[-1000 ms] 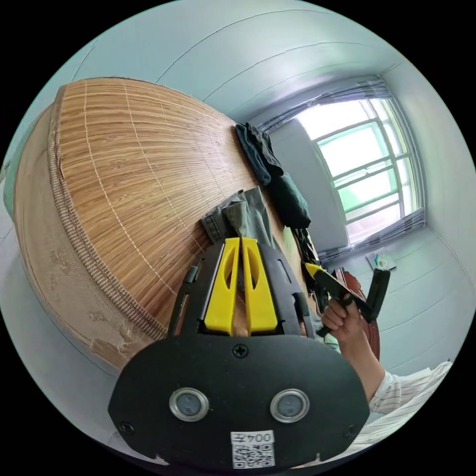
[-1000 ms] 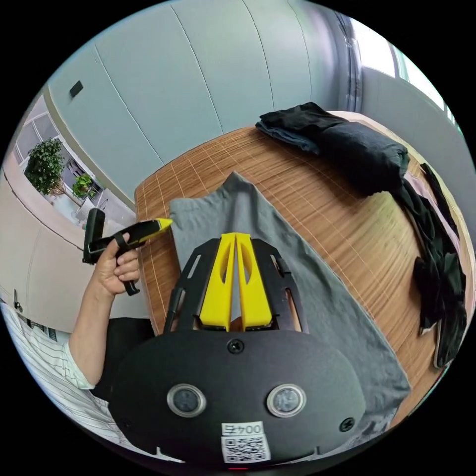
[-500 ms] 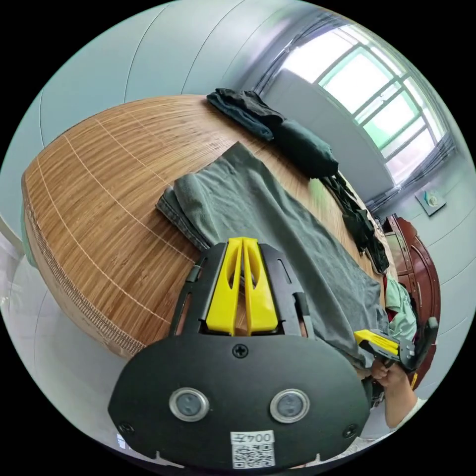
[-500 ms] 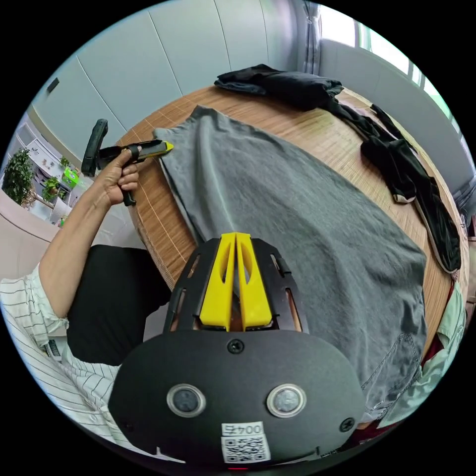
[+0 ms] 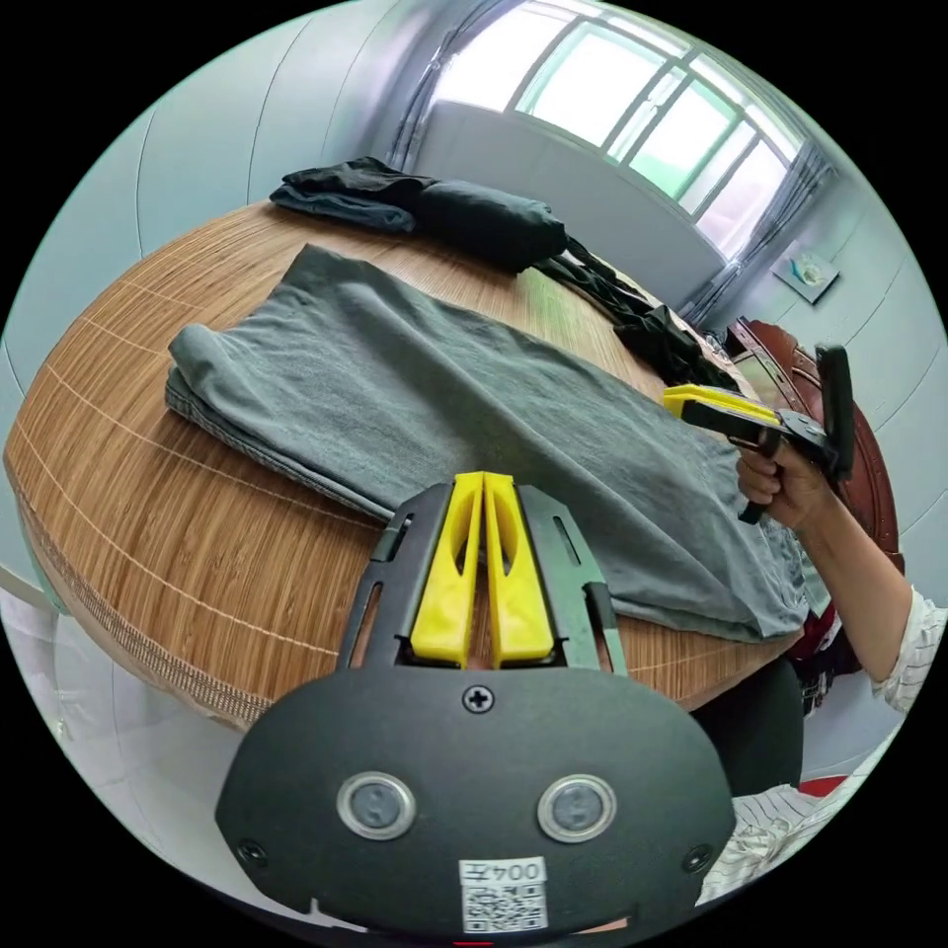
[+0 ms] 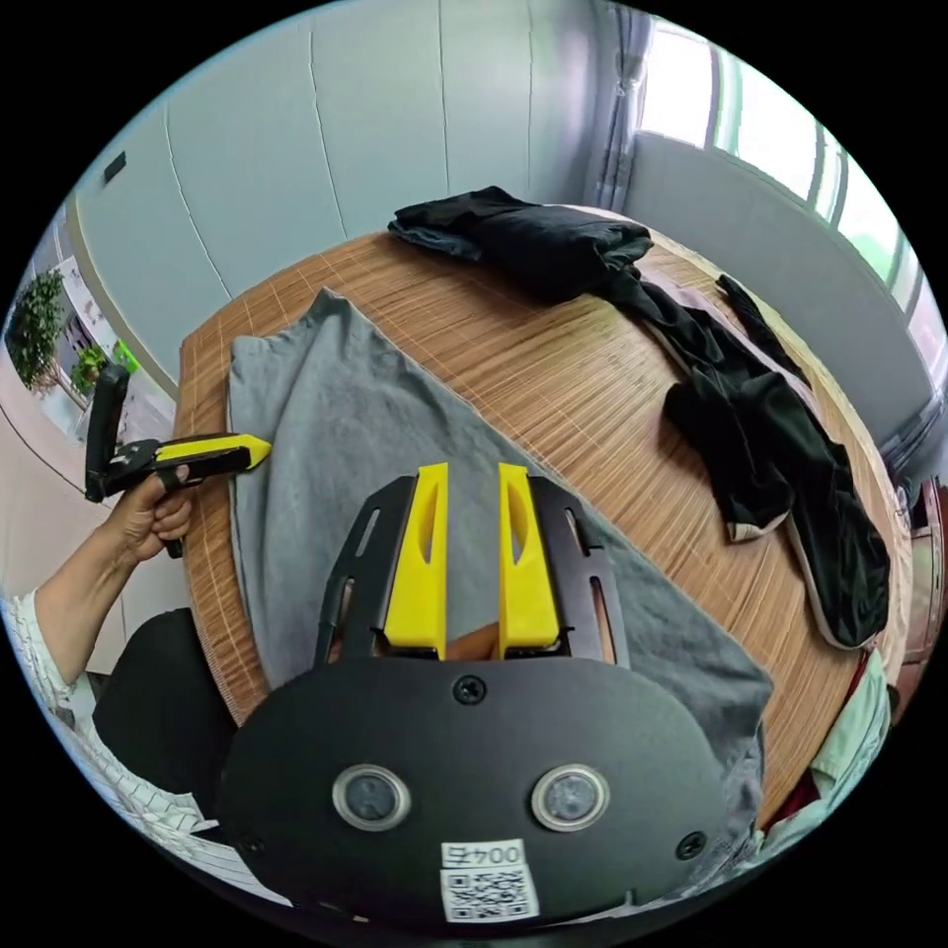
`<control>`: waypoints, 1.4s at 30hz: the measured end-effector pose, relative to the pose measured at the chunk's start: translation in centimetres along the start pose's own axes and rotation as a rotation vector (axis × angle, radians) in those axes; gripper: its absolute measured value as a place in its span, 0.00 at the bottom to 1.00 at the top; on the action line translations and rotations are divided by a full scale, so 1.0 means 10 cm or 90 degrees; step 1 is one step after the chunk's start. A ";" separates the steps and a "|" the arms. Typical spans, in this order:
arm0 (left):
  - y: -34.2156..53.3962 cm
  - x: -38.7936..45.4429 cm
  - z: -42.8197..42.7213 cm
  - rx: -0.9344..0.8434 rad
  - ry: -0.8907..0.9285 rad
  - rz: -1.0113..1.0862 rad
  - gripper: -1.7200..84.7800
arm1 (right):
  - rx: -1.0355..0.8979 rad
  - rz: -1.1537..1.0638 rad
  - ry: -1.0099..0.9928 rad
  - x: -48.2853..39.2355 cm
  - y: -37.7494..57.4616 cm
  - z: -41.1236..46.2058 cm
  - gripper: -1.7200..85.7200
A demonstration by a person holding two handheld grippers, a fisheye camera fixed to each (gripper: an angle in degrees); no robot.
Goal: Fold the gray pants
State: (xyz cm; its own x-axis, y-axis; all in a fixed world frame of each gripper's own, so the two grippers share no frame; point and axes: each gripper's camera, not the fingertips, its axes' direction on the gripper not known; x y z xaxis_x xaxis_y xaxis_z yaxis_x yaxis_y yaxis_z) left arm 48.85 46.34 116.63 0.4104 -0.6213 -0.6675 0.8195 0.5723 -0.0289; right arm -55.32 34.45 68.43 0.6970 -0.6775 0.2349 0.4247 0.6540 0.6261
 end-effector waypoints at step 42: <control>-0.39 -1.10 -0.23 -0.049 0.068 -0.093 0.02 | -0.097 -0.141 -0.043 0.39 -0.90 0.74 0.01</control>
State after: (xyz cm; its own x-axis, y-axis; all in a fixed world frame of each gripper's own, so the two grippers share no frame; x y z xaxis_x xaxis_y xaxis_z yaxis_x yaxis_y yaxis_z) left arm 40.21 52.20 122.41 0.2416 -0.6422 -0.7275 0.8320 0.5229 -0.1853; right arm -60.70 23.45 69.26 0.5395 -0.8272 0.1572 0.6478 0.5271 0.5501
